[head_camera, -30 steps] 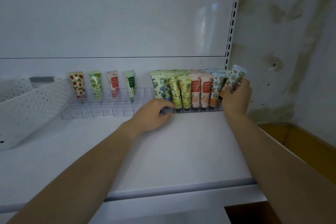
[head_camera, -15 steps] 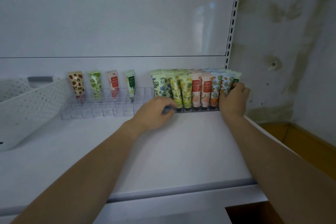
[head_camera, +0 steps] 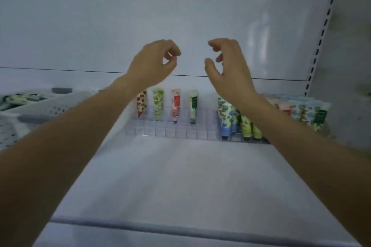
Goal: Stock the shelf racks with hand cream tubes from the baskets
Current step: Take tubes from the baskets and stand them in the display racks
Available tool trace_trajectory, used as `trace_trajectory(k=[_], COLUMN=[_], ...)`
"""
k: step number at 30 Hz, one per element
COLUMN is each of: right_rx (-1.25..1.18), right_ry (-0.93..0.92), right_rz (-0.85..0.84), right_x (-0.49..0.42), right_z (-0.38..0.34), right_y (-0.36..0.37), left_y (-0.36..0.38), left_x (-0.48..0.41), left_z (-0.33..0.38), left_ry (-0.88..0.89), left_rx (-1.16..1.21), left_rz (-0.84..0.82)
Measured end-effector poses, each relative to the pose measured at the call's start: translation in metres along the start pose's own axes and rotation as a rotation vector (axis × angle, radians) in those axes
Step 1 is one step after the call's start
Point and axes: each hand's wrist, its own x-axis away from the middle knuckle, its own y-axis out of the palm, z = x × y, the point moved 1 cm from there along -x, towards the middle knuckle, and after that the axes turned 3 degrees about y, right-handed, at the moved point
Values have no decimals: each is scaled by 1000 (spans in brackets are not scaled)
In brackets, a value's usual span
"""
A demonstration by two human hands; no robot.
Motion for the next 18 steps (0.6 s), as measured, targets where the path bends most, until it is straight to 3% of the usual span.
trace_trajectory(k=[7,11,18], right_rx=[-156,-118,-70], right_ry=[-122,-145,-85], right_rz=[-573,-817,-1078], right_x=[-28,-32,-46], right_z=[-79,-104,-114], right_y=[114,166,214], left_y=[-96,-120,-119], left_x=[43,62,64], left_z=[-106,-156,-206], left_ry=[-148,-200,-51], left_rx=[-222,-294,-277], left_rz=[-252,-505,-834])
